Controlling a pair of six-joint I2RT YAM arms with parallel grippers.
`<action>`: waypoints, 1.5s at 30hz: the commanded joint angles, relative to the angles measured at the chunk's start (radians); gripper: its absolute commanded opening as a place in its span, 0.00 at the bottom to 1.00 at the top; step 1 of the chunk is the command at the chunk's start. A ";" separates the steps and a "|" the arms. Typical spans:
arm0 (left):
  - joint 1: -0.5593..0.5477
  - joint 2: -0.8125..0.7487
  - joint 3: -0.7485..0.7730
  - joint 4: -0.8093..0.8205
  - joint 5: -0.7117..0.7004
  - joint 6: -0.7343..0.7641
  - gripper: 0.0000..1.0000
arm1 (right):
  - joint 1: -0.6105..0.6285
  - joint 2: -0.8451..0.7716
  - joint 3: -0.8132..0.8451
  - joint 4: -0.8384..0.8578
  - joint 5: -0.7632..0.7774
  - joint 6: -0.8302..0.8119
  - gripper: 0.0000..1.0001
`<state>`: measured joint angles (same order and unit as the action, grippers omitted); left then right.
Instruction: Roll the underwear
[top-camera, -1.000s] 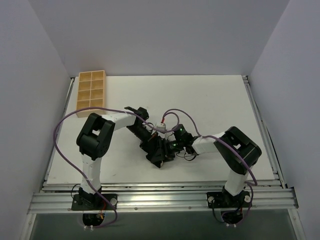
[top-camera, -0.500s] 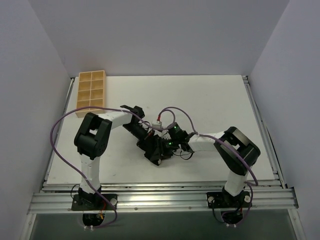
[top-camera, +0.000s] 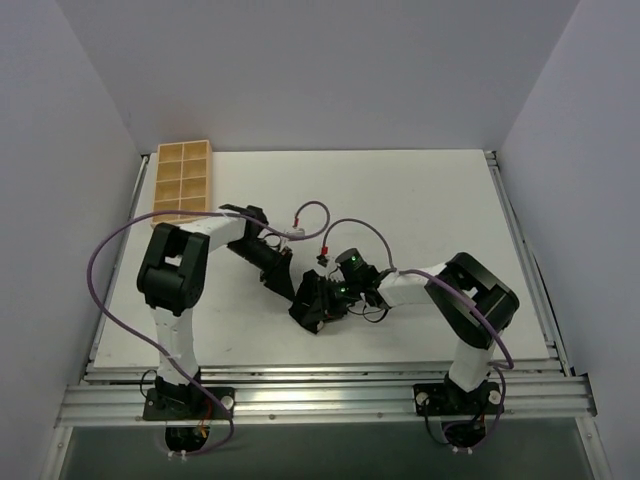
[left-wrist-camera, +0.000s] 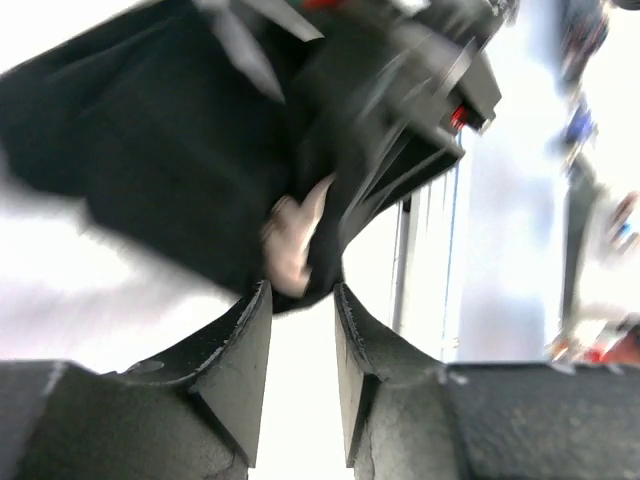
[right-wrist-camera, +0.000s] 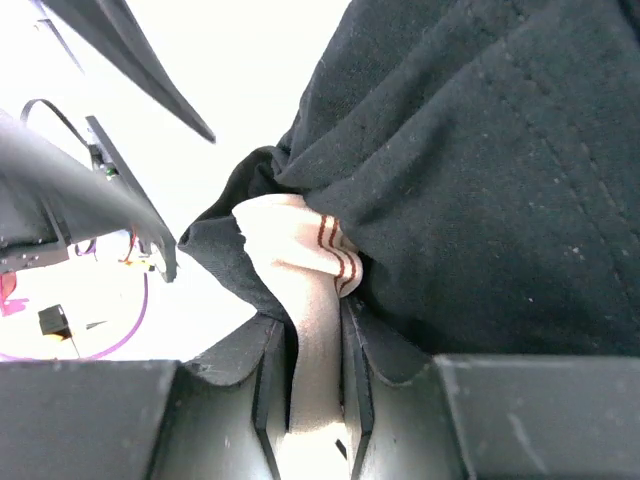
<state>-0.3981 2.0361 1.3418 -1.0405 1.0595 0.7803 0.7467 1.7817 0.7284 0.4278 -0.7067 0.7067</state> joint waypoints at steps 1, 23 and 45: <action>0.104 -0.042 0.036 -0.107 0.109 -0.027 0.40 | -0.003 0.045 -0.058 -0.104 0.087 -0.032 0.00; 0.111 -0.544 -0.082 0.663 -0.641 -0.677 0.36 | -0.007 0.151 0.068 -0.153 -0.020 -0.081 0.00; 0.079 -0.669 -0.538 0.937 -0.204 -0.897 0.60 | -0.041 0.283 0.224 -0.302 -0.174 -0.187 0.00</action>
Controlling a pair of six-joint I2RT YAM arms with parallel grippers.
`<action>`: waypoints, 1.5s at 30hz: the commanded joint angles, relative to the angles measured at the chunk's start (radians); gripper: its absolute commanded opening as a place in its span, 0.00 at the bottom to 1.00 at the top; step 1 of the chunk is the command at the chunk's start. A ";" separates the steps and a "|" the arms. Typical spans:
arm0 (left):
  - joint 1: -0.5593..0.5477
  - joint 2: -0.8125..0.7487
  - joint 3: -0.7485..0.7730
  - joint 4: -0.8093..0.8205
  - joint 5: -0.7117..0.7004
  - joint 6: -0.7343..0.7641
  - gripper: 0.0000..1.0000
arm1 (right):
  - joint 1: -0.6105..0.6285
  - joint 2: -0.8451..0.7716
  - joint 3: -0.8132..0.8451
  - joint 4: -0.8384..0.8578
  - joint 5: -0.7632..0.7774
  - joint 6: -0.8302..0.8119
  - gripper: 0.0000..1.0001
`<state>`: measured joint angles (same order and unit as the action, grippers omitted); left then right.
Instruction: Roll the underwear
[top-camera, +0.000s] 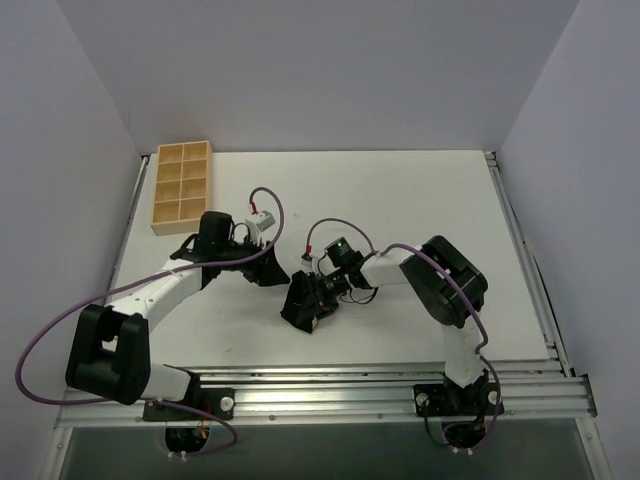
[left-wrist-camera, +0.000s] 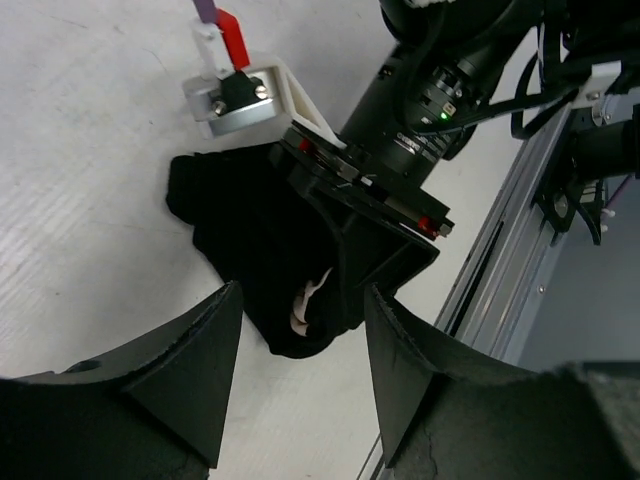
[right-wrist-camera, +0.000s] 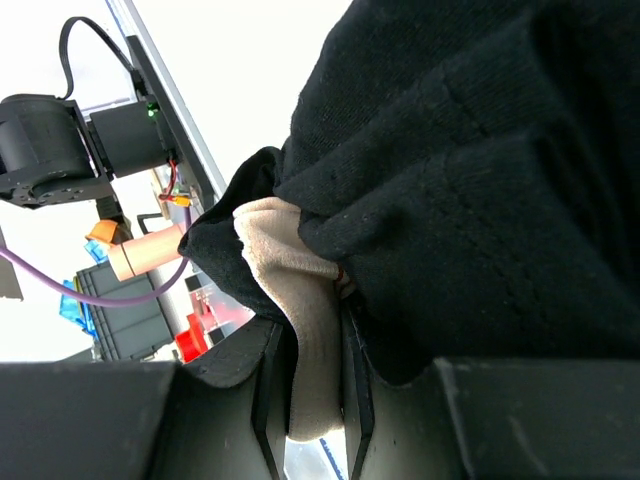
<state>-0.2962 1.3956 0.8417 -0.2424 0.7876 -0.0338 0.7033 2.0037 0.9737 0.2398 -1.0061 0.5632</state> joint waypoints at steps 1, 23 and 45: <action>-0.050 -0.017 -0.050 0.156 0.070 -0.095 0.60 | 0.002 0.063 -0.023 -0.105 0.123 -0.037 0.00; -0.192 0.043 -0.248 0.377 -0.109 -0.258 0.63 | 0.002 0.079 -0.009 -0.128 0.095 -0.049 0.00; -0.238 0.016 -0.418 0.515 -0.410 -0.488 0.02 | 0.004 -0.022 0.020 -0.235 0.190 -0.085 0.29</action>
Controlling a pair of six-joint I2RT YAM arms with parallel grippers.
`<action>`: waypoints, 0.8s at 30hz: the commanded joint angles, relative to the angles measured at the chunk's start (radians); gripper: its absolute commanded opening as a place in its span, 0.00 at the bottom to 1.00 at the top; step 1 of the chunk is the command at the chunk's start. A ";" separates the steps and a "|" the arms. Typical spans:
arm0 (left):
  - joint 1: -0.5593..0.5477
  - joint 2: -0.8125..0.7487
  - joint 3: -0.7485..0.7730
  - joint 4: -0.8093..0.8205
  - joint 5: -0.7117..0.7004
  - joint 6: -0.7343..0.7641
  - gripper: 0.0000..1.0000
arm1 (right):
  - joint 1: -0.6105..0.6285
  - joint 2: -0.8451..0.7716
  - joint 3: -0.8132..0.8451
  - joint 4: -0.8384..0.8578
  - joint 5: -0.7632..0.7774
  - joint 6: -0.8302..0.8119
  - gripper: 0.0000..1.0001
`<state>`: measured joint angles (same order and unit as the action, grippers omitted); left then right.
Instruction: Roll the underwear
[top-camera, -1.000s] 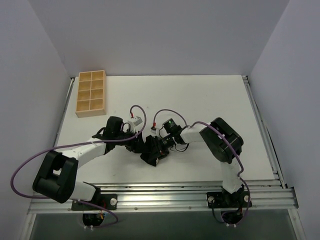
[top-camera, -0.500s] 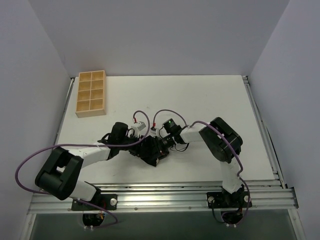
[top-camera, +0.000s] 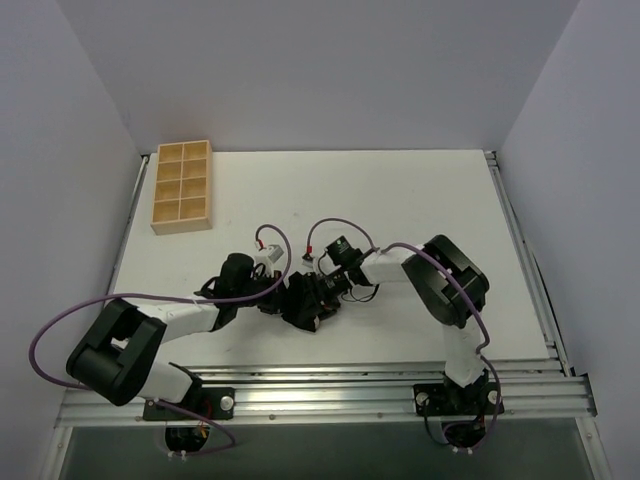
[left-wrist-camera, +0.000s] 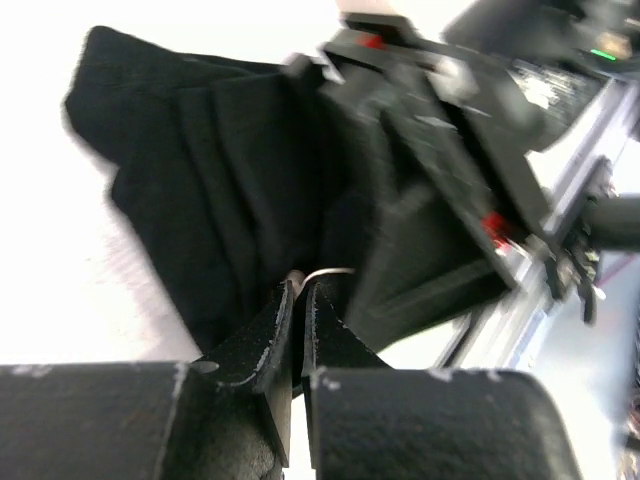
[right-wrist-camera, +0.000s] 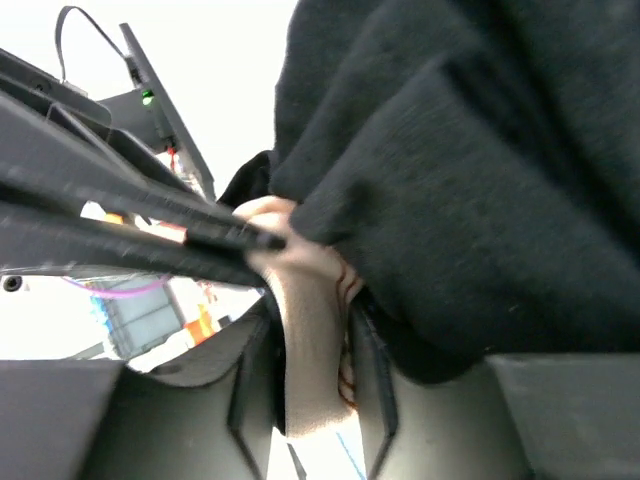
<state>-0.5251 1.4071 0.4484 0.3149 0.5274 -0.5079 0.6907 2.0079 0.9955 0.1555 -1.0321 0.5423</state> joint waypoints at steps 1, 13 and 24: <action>-0.010 0.003 -0.030 -0.034 -0.158 -0.017 0.02 | 0.015 -0.056 0.011 -0.151 0.231 -0.056 0.31; -0.012 0.007 -0.040 -0.053 -0.181 -0.007 0.02 | 0.015 -0.150 -0.015 -0.171 0.362 -0.028 0.35; -0.032 0.012 -0.030 -0.037 -0.175 -0.003 0.02 | 0.013 -0.283 -0.017 -0.198 0.523 -0.001 0.36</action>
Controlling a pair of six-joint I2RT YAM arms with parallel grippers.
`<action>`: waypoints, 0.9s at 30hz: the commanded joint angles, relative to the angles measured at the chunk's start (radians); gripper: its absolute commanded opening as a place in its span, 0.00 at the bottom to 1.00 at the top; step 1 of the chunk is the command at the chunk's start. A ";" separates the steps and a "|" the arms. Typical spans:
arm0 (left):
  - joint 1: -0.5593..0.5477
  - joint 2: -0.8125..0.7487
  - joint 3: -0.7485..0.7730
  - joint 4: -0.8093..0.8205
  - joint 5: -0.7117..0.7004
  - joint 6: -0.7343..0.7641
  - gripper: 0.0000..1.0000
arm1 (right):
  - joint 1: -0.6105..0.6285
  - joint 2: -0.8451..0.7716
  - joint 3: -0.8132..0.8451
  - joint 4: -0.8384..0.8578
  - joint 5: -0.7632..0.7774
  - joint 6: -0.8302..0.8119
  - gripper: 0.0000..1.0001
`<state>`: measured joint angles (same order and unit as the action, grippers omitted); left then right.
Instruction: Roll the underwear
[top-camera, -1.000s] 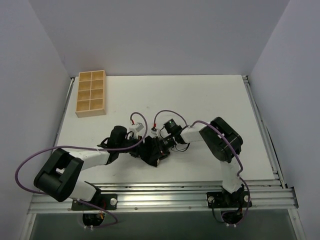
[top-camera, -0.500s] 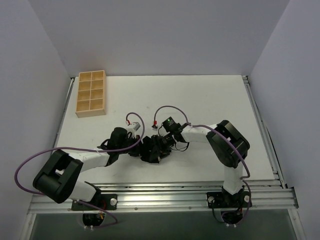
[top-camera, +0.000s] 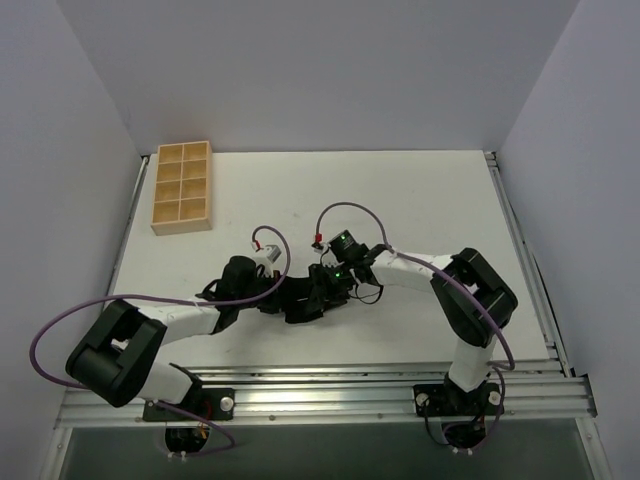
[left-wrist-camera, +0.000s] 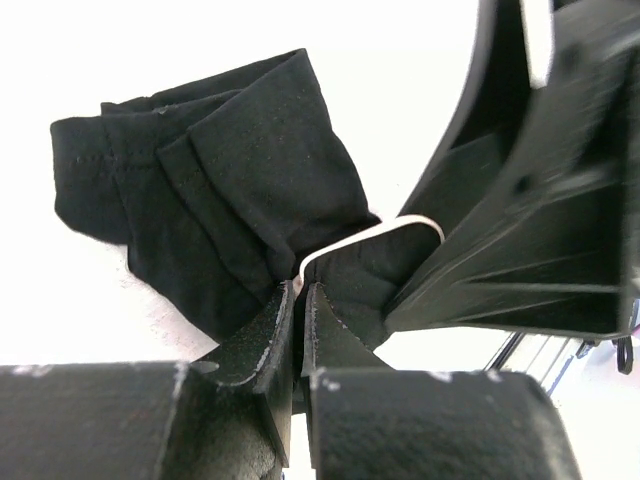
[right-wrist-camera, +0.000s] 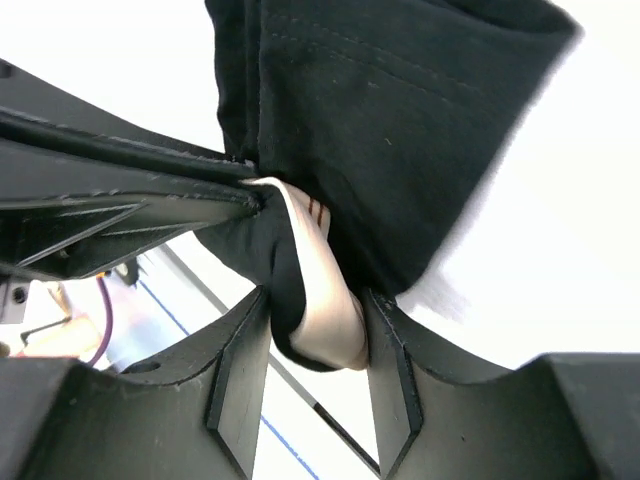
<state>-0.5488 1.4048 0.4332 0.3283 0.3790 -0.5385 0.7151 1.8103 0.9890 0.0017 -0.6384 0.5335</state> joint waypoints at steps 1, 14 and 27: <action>-0.007 0.016 -0.013 -0.051 -0.026 0.029 0.02 | -0.011 -0.094 -0.007 -0.046 0.138 0.010 0.36; -0.025 0.046 -0.004 -0.037 -0.037 0.026 0.02 | -0.011 -0.098 -0.035 -0.019 0.169 0.026 0.15; -0.026 0.134 0.007 0.073 0.017 0.011 0.02 | -0.017 -0.095 -0.184 0.044 0.203 0.086 0.04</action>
<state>-0.5690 1.4834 0.4469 0.3920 0.3771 -0.5461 0.7055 1.7184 0.8371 0.1333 -0.4992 0.6319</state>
